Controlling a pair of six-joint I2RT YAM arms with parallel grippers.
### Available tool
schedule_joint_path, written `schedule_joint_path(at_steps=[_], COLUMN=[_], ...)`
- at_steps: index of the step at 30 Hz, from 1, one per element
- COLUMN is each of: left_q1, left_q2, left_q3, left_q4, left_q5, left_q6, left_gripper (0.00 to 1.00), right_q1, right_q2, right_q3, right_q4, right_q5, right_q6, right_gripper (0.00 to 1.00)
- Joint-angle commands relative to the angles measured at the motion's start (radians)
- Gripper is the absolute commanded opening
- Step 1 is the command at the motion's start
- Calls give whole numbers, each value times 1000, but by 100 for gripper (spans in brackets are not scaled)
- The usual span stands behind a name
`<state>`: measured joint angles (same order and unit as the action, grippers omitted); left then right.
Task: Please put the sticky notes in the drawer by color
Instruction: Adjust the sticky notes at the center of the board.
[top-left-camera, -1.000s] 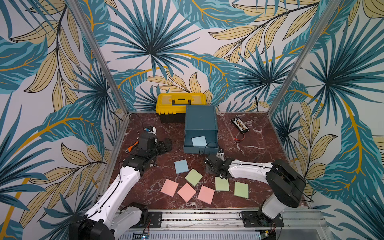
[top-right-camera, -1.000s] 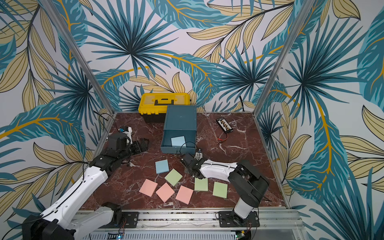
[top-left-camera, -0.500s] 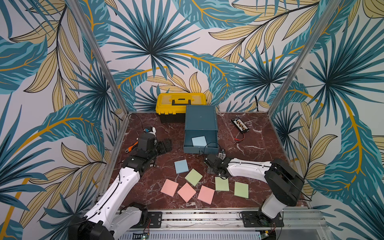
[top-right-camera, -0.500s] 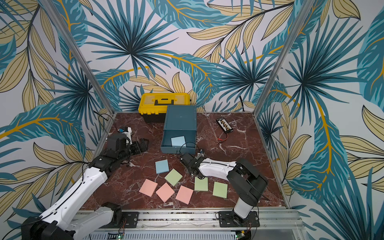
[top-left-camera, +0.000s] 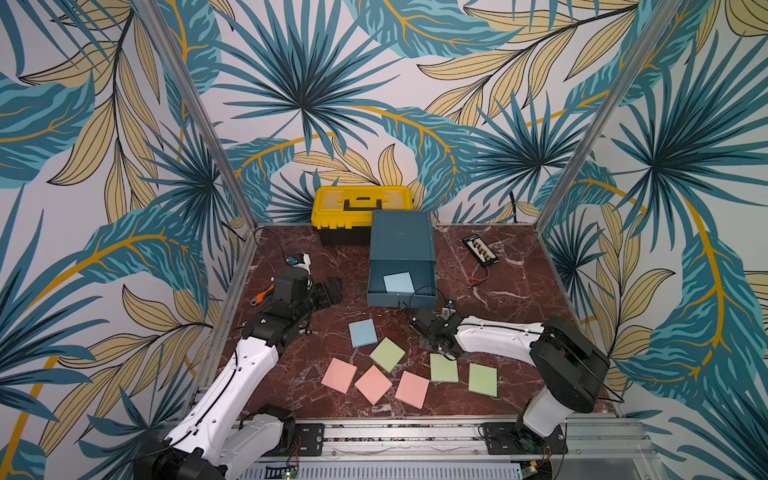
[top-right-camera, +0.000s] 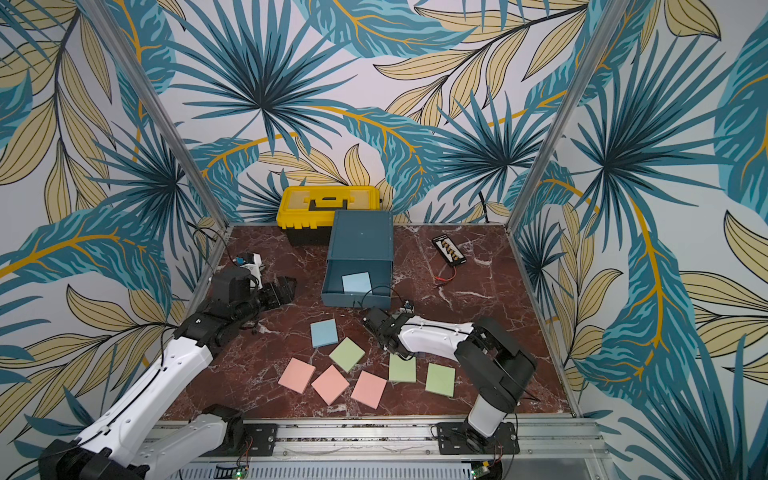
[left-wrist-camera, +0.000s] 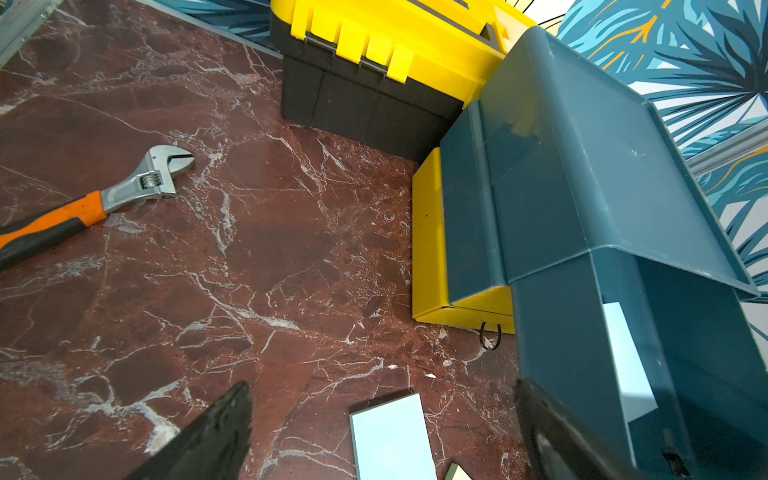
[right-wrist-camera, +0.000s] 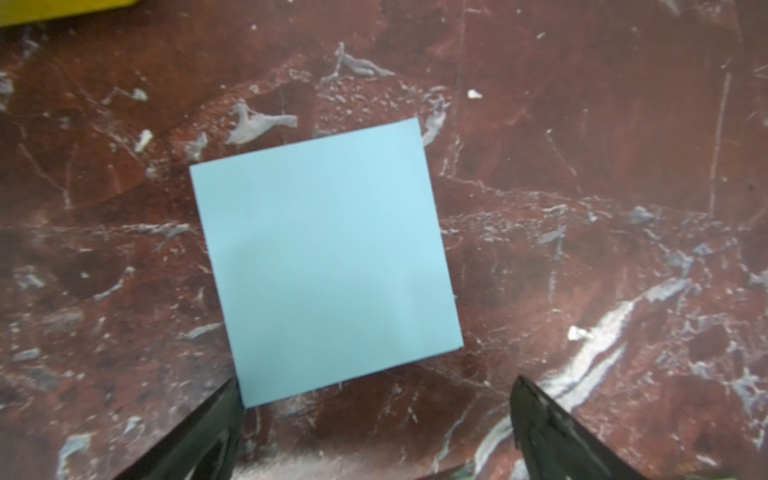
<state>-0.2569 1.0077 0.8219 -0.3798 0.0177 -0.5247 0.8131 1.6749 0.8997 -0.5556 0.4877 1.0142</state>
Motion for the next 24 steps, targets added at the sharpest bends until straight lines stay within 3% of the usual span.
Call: schedule_joint_path(at_steps=[1,13,20,24], left_q1=[-3,-2,-3,-3], left_q2=[-12,11,23,23], left_q3=[-7,25,43,52], left_q4=[1,-10,-17,-31], left_q5=[-10,-8,2,0], left_q6=[5,6,-2,-6], left_gripper=[100,100,100,100], right_q1=[-2,-2,-3,-26], right_q2=[-51,-397,-379,-317], right_q3=[-42,-235,-242,-244], right_q4=[-42,188,239,290], right_q5=[16,-74,-110,-135], right_q6=[-32,-363,-548,-580], right_gripper=[99,99,99,99])
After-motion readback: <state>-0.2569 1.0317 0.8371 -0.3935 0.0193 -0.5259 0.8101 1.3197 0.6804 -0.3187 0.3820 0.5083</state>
